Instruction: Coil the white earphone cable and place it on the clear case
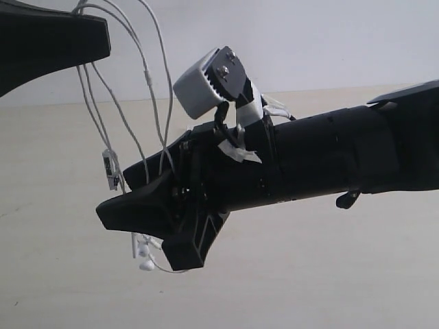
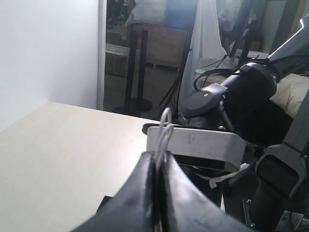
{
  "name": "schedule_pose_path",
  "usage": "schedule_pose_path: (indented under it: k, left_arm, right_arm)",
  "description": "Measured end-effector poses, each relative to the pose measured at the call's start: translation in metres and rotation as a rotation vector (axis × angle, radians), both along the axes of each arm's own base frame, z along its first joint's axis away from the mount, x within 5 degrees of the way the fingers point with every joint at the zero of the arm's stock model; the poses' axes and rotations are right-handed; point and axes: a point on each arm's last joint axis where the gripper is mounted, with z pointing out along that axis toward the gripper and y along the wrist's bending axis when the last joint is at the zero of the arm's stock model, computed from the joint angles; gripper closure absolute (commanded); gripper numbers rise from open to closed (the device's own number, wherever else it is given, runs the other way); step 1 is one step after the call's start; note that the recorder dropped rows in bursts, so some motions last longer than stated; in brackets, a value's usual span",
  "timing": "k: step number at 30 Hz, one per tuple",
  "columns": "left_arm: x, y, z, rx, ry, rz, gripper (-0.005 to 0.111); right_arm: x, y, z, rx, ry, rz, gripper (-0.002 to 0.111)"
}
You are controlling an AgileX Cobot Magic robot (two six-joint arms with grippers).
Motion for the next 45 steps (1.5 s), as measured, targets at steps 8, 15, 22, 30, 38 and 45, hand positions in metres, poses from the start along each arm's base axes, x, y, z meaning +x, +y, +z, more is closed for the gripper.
schedule_pose_path:
  k: [8, 15, 22, 30, 38, 45]
  left_arm:
    - [0.0, 0.0, 0.0, 0.0, 0.0, 0.0, 0.107]
    - [0.0, 0.0, 0.0, 0.0, 0.0, 0.0, 0.107]
    - [0.0, 0.0, 0.0, 0.0, 0.0, 0.0, 0.107]
    - [0.0, 0.011, -0.002, 0.03, 0.042, 0.044, 0.107]
    - [-0.005, 0.032, -0.003, 0.101, 0.108, 0.146, 0.107]
    - [-0.006, 0.035, -0.007, 0.133, 0.166, 0.16, 0.107]
  right_arm:
    - [-0.001, 0.0, 0.001, 0.006, 0.003, 0.009, 0.095]
    - [-0.002, 0.001, 0.001, 0.016, 0.007, 0.024, 0.108]
    - [-0.002, 0.001, 0.001, 0.016, 0.007, 0.024, 0.108]
    - [-0.001, 0.0, 0.0, 0.004, 0.002, 0.006, 0.108]
    - [0.0, 0.0, 0.0, -0.003, 0.006, -0.008, 0.108]
    - [0.001, 0.0, -0.001, -0.007, 0.015, -0.019, 0.108]
